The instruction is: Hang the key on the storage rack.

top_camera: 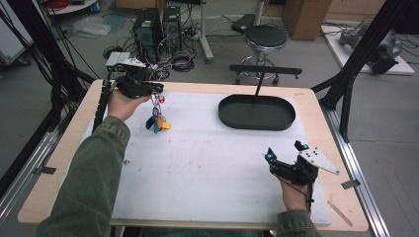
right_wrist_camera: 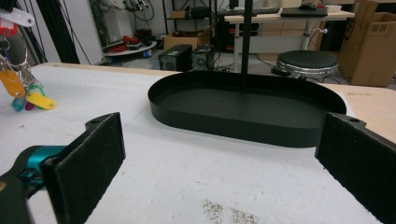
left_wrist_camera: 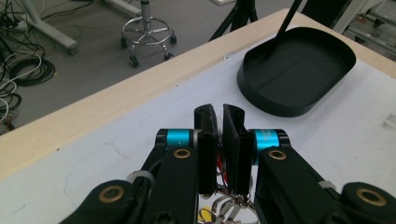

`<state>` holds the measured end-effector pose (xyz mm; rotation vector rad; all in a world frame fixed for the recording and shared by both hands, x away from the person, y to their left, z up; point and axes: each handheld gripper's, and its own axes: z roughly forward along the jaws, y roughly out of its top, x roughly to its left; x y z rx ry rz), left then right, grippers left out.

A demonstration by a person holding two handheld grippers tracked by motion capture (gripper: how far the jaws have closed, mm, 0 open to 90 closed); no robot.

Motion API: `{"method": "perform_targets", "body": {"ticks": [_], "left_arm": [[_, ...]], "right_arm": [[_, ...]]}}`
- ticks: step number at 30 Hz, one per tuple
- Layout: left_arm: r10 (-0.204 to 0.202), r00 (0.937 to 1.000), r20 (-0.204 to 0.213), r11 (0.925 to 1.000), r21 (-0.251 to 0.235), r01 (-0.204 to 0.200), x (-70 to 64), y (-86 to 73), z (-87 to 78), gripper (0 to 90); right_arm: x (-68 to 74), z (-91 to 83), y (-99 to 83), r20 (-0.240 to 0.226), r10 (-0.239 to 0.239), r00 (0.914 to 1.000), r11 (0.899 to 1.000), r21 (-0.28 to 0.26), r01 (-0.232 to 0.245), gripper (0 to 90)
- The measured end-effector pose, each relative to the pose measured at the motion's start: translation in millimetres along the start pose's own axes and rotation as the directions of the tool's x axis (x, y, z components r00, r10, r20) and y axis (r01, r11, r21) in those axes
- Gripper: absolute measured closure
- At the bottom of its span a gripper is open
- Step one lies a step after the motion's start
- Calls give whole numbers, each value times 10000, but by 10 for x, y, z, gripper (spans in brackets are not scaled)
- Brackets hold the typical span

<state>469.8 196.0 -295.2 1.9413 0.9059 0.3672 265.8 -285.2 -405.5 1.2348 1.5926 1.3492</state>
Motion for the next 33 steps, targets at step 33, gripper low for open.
{"method": "perform_targets", "body": {"ticks": [33], "left_arm": [[781,9964,333,9942,-767,-754,-550,799,263,843]], "right_arm": [[-32,-10,4,-76,248,9997,9996,-140,-249,5]]}}
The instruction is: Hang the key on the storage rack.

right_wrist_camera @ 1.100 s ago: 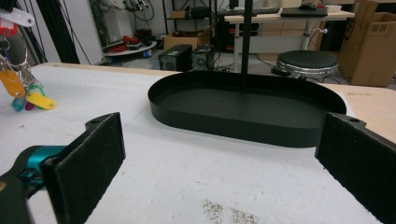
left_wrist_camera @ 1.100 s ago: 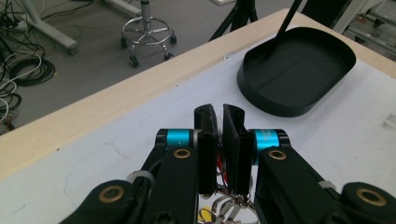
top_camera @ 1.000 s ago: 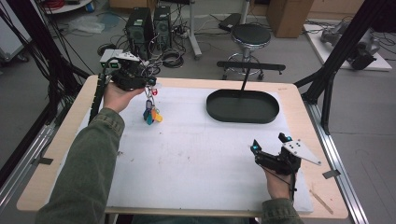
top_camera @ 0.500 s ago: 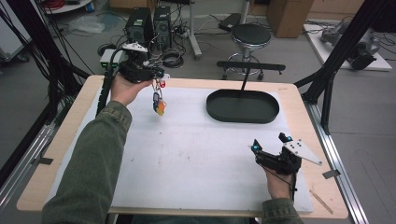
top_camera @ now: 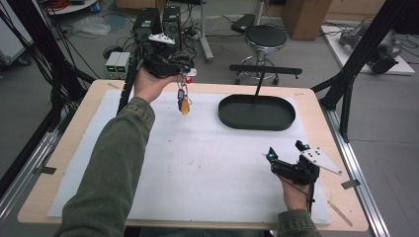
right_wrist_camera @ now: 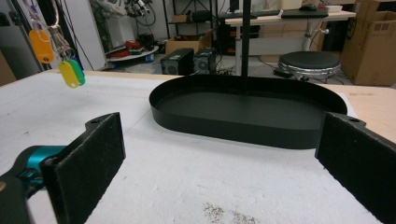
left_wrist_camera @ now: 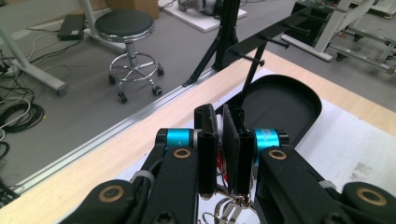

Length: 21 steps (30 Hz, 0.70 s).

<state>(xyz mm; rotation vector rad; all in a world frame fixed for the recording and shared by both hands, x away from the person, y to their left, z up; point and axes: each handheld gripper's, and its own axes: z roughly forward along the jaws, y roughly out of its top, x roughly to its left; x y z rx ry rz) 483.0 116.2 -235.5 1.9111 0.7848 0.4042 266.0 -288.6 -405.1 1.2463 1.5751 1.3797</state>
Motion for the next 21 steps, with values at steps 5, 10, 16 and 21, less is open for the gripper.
{"method": "perform_targets", "body": {"ticks": [5,10,16,21], "left_arm": [[142,9998,152,9999,-38,-141,-107,96,134,842],[290,9992,273,9996,34,-291,-203,193,257,842],[318,9984,464,9995,-42,-316,-304,325,367,843],[385,9976,572,9993,9,-386,-359,371,465,843]], "right_arm": [[-5,-4,1,8,4,10000,10000,2,-4,5],[-7,-16,0,17,41,10000,10000,-13,-41,5],[-20,-26,-2,47,106,9999,9999,-17,-106,5],[-31,-26,-2,66,129,9999,9999,-65,-129,5]]}}
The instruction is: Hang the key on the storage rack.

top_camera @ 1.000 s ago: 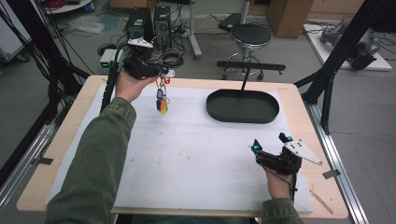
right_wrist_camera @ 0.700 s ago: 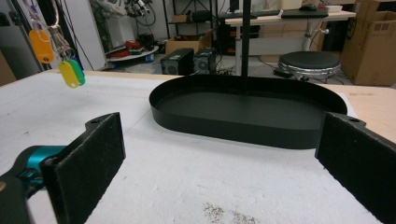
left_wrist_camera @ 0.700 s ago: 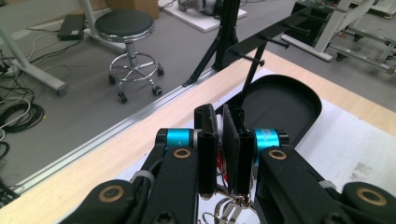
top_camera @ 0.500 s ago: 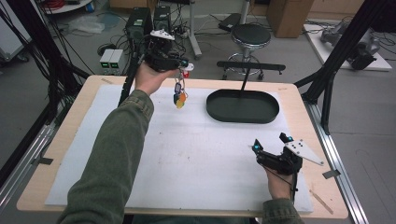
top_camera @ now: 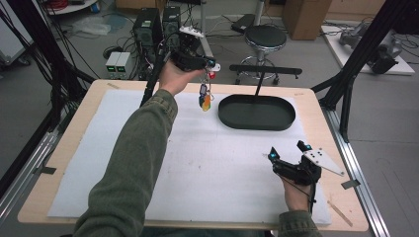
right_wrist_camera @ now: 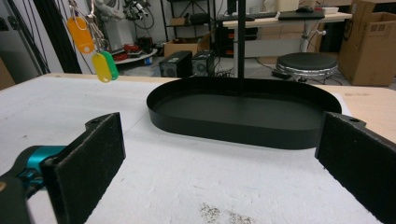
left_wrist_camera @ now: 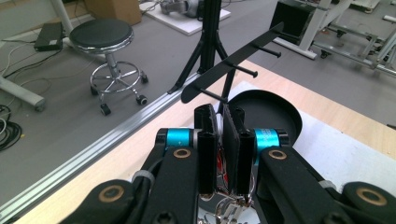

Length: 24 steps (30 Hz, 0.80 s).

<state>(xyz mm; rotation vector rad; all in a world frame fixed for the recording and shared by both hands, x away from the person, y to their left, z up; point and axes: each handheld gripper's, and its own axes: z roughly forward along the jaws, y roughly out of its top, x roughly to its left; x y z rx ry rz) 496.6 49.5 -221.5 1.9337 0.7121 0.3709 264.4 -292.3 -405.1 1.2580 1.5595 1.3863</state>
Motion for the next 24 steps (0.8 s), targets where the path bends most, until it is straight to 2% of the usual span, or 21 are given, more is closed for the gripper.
{"method": "perform_targets", "body": {"ticks": [13,21,24], "left_arm": [[-131,9997,184,9999,-61,132,-90,73,289,843],[-46,9996,288,9999,-128,50,-171,103,409,842],[-127,9993,361,9997,-214,135,-191,112,463,842]], "right_arm": [[-5,-6,3,-89,85,9999,10000,8,-85,5],[-15,-4,-2,-72,126,9999,9999,50,-126,5],[-12,-9,-4,-63,108,9999,9999,26,-108,5]]}}
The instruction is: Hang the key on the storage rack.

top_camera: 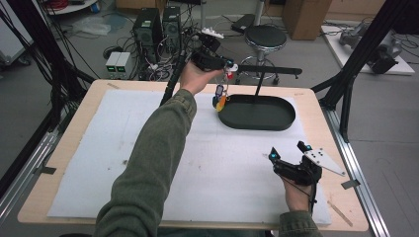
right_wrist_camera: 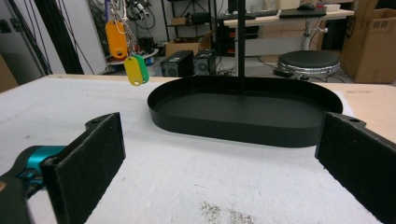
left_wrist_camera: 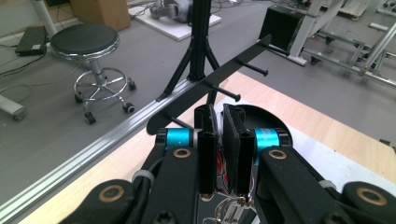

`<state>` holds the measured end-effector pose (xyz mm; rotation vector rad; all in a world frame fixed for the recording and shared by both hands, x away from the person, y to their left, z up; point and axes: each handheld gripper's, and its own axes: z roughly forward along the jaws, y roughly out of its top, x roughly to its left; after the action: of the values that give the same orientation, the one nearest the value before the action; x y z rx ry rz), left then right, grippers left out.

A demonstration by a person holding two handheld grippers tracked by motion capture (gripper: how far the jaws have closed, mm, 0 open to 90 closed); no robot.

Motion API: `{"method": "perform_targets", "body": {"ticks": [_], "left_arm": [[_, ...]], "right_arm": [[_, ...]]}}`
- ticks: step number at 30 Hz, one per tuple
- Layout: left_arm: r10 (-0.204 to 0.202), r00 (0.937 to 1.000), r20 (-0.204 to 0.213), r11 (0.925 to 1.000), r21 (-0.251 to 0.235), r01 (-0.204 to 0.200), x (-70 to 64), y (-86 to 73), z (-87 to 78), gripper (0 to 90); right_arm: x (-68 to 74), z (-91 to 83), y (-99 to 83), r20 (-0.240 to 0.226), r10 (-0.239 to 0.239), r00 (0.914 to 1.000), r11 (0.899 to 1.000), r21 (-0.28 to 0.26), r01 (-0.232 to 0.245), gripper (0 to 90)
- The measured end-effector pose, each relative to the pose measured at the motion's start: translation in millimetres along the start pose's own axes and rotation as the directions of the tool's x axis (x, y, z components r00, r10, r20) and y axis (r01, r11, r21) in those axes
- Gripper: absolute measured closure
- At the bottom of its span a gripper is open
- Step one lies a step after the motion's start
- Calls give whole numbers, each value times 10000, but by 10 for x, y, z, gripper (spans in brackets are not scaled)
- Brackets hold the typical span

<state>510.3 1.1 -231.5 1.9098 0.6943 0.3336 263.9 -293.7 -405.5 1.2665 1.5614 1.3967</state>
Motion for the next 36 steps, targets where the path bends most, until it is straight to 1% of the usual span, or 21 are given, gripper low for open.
{"method": "perform_targets", "body": {"ticks": [5,7,12,16,18,19,23,24,25,29,31,36], "left_arm": [[-96,9998,185,10000,-2,96,-43,-27,132,842],[-67,9997,241,9999,87,65,-57,-36,184,842],[-89,9997,235,9999,146,86,-94,-42,299,842],[-85,9997,225,9999,104,82,-130,-24,370,843],[-217,9994,269,9997,80,215,-142,-17,400,843],[-250,9994,226,9997,91,248,-153,-13,415,843],[-180,9998,98,9998,121,179,-185,15,477,843],[-187,9998,59,9998,108,186,-186,20,491,842],[-242,9997,37,9997,102,241,-184,28,504,843],[-299,9995,-41,9996,11,300,-165,33,561,843],[-331,9993,-145,9995,2,331,-147,30,592,843],[-580,9976,-374,9981,-242,571,-76,44,652,845]], "right_arm": [[-3,-8,-4,35,26,10000,10000,24,-26,5],[-11,-6,-9,23,10,10000,10000,50,-10,5],[-13,-13,-9,19,91,10000,9999,42,-91,5],[-27,-18,-8,45,73,10000,10000,28,-73,5],[-27,-21,-10,53,120,9999,9999,13,-120,5],[-33,-22,-11,86,90,9999,10000,10,-90,5],[-43,-41,-15,108,140,9998,9999,7,-140,5],[-50,-47,-15,154,80,9998,10000,3,-80,5],[-52,-56,-16,118,126,9999,9999,-11,-126,5],[-73,-78,-20,201,155,9997,9999,-56,-154,5],[-77,-90,-21,205,204,9996,9998,-18,-204,5],[-71,-100,-24,189,178,9997,9998,-15,-178,5]]}}
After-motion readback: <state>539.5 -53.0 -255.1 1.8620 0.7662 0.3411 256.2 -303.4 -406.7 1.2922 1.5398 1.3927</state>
